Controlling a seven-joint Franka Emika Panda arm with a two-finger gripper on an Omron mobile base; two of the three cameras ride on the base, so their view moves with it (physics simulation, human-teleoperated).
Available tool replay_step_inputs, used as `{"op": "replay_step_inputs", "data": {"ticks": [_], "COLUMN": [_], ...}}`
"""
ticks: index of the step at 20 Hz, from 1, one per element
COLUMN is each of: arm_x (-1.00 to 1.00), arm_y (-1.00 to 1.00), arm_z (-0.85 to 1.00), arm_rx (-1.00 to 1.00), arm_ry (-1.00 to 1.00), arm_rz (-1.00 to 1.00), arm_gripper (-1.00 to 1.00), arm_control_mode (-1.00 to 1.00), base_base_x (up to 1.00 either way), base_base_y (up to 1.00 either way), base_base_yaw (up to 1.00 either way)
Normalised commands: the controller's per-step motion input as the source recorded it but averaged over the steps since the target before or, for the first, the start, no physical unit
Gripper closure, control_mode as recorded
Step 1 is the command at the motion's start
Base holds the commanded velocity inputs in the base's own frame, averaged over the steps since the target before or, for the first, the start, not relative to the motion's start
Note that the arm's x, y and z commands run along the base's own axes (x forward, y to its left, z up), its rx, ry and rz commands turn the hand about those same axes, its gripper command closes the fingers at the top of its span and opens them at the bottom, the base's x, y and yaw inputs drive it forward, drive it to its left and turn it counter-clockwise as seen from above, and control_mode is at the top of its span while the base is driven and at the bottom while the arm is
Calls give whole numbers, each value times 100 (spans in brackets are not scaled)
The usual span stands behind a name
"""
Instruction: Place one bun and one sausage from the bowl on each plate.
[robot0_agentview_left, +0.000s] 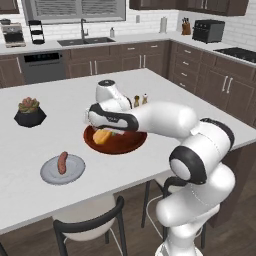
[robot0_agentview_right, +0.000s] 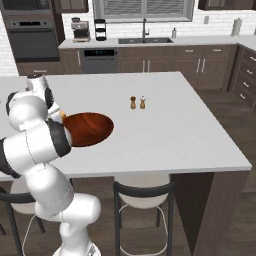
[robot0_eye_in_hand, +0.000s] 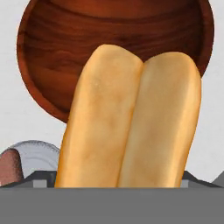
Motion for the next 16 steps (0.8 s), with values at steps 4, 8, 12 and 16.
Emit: {"op": "replay_step_inputs", "data": {"ticks": [4,8,12,16], "arm_x": [-47,-43,18,59], "arm_y": [90,100,100,67], "arm_z": [-18,-66,-32,-28], "arm_rx": [14,4,-4,-6], "arm_ry": [15,8,5,5], "arm_rz": [55,48,20,0], "arm_gripper": [100,100,100,100], "arm_control_mode": [-100,-100,-100,-100], "base_base_x": [0,0,0,0], "base_base_y": [0,0,0,0], "base_base_yaw": [0,0,0,0]}}
